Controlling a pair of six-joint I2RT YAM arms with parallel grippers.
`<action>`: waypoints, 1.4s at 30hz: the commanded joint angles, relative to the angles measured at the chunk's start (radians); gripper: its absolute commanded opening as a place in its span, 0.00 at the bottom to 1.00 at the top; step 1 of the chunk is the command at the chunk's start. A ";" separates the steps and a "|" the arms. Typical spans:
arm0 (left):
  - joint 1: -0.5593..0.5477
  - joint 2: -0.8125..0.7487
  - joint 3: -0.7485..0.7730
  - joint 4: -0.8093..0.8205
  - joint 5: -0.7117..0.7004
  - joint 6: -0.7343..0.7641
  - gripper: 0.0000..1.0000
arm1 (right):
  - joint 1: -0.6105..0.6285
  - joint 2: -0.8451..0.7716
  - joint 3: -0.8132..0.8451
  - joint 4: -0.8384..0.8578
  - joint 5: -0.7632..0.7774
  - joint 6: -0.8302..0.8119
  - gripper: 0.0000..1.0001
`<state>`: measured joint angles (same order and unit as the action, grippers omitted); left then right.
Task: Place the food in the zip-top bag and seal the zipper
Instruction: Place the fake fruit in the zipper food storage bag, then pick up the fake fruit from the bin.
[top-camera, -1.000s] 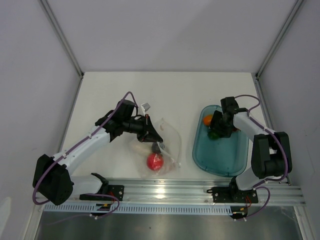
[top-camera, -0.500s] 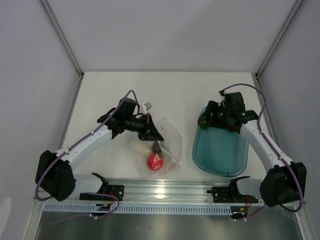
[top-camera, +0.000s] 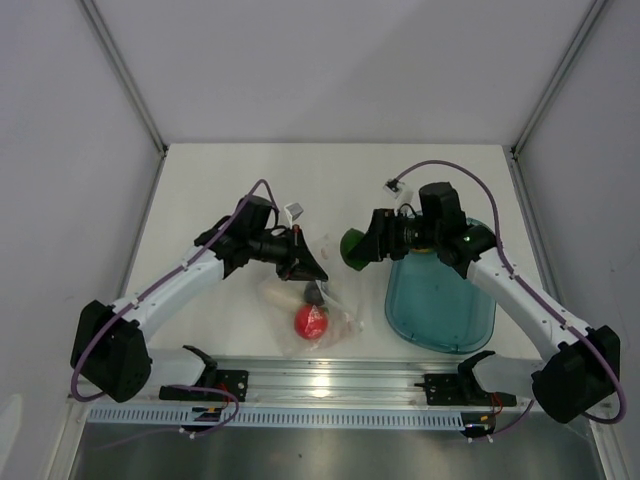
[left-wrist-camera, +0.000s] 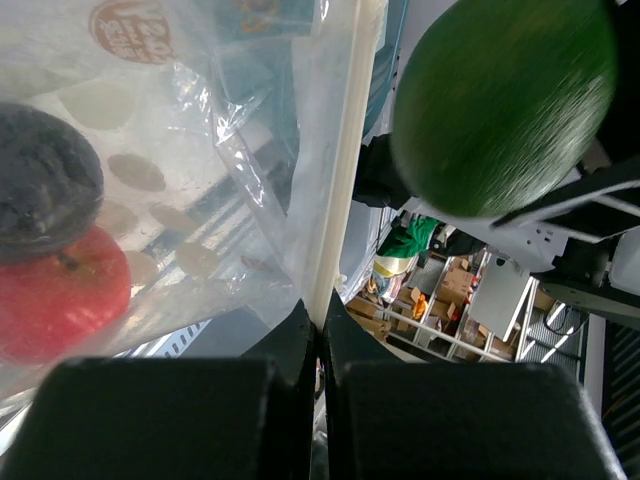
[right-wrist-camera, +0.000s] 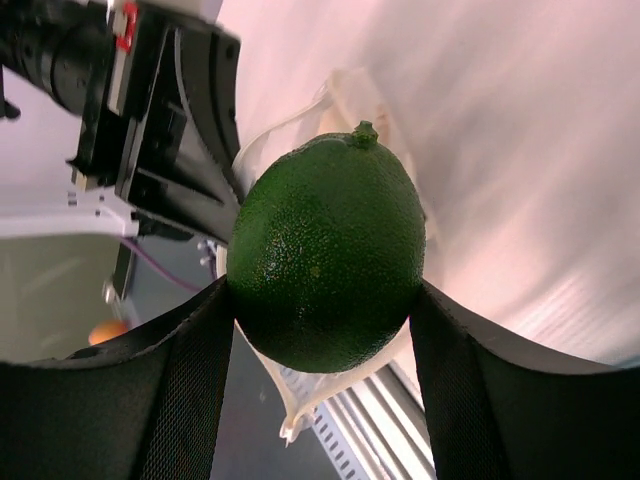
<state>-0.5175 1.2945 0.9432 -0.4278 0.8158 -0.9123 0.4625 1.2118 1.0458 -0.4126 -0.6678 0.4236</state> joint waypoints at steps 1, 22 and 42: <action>0.005 -0.058 -0.020 0.040 -0.007 -0.025 0.00 | 0.059 0.014 0.031 0.034 -0.066 -0.026 0.08; -0.006 -0.101 -0.043 0.052 -0.024 -0.063 0.01 | 0.099 0.071 0.078 -0.089 0.154 -0.045 0.99; -0.004 -0.090 -0.026 0.018 -0.001 0.001 0.01 | -0.284 0.054 0.050 -0.256 0.849 0.216 0.99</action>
<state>-0.5198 1.2236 0.8955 -0.4026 0.7910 -0.9527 0.2169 1.2976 1.1107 -0.6609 0.0479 0.5327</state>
